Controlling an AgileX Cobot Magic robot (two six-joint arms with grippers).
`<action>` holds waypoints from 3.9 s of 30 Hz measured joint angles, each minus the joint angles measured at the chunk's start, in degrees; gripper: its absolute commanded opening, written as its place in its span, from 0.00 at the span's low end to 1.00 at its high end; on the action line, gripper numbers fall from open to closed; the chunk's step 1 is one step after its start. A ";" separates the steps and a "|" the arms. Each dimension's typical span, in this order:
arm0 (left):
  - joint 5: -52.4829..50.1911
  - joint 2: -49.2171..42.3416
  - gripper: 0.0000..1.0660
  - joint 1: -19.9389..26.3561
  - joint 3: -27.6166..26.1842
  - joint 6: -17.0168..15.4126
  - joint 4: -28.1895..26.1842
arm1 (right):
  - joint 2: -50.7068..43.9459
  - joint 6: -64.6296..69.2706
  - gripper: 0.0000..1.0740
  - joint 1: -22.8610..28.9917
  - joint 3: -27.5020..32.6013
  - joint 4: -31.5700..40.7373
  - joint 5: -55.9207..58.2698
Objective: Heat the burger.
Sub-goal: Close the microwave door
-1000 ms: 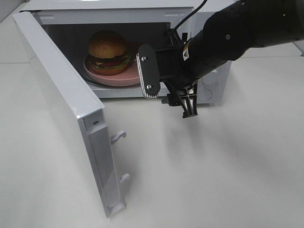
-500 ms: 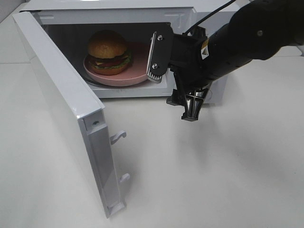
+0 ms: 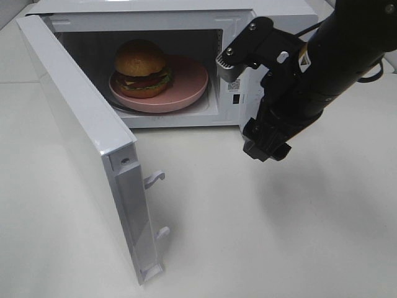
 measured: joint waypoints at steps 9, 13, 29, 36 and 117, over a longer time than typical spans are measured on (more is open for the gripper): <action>0.00 0.00 0.83 0.00 0.00 0.00 0.00 | -7.85 9.74 0.73 0.00 0.00 0.06 11.06; 0.00 0.00 0.83 0.00 0.00 0.00 0.00 | -11.40 10.89 0.72 0.00 0.00 0.06 16.79; 0.00 0.00 0.83 0.00 0.00 0.00 0.00 | -29.74 14.55 0.71 0.00 10.31 0.06 24.75; 0.00 0.00 0.83 0.00 0.00 0.00 0.00 | -42.11 16.10 0.71 0.00 16.33 0.06 24.92; 0.00 0.00 0.83 0.00 0.00 0.00 0.00 | -88.98 21.37 0.67 -29.05 30.25 2.01 20.97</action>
